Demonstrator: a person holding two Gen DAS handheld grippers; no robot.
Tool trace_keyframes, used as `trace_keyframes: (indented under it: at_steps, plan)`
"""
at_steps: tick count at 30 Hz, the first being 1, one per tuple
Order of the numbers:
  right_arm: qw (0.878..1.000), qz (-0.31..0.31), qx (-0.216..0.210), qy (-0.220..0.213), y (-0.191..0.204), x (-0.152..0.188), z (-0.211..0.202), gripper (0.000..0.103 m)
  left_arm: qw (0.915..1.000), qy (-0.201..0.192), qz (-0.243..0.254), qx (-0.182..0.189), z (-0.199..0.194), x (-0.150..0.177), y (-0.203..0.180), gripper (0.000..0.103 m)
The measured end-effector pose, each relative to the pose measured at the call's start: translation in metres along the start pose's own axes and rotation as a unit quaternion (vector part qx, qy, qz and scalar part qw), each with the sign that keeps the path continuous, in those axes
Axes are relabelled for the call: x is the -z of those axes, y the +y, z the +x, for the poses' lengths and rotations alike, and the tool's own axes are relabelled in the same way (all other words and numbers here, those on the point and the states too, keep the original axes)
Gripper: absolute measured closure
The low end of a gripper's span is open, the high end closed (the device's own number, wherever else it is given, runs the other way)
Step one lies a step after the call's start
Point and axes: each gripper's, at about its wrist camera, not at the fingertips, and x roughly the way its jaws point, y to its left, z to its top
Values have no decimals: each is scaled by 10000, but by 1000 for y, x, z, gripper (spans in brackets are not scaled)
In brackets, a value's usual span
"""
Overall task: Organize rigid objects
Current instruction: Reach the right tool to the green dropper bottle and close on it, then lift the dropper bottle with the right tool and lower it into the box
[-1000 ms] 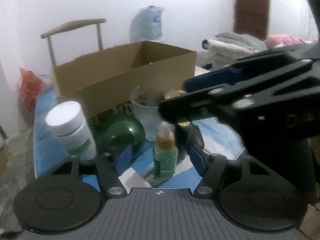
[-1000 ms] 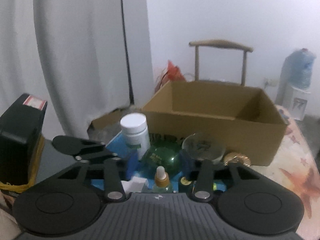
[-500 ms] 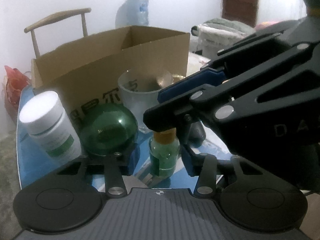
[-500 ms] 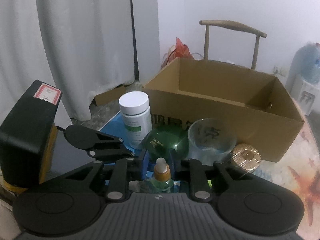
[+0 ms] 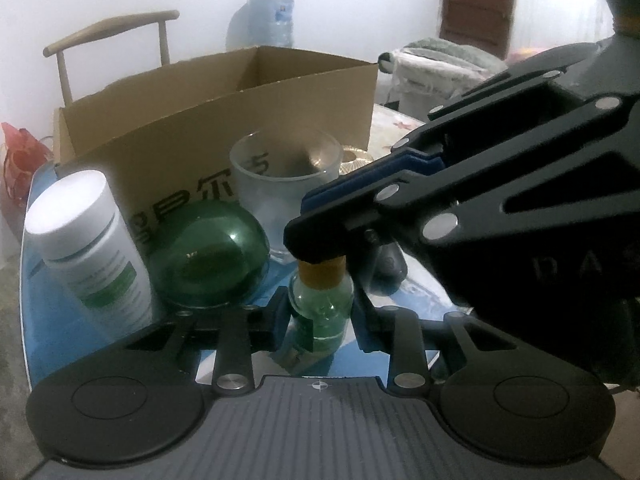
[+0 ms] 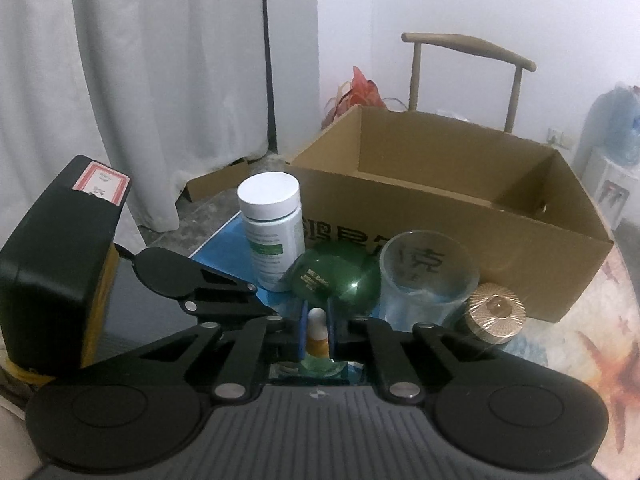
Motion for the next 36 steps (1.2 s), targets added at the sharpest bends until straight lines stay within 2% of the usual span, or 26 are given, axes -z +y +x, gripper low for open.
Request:
trace_keyframes:
  at_steps: [7,12,20,24,29,32,36]
  plan:
    - [9995,-33,-108,-306,8,-6,-18,93,9998,-151,-34,-150,-22,-8,-4,72]
    - [9975,-184,-170,-666,17,-20,-43,93,9984,-492,-28,-279,-51,-24,-8,72]
    - [9880,-651,-148,-1395,29,-62,-74,93,9927,-1107,-120,-463,-95,-59,6,72]
    - [9831,-810,-170,-1634,25,-91,-72,93,9903,-1254,-139,-590,-93,-87,20,72]
    - [9829,-806,-282,-1633,3,-133,-53,93,9900,-1212,-155,-705,-92,-109,42,72]
    - [9864,-635,-404,-1461,-18,-155,-30,93,9928,-985,-278,-628,-73,-130,64,72]
    - [9928,-262,-559,-1026,-57,-189,21,93,9957,-548,-420,-620,-31,-155,96,72]
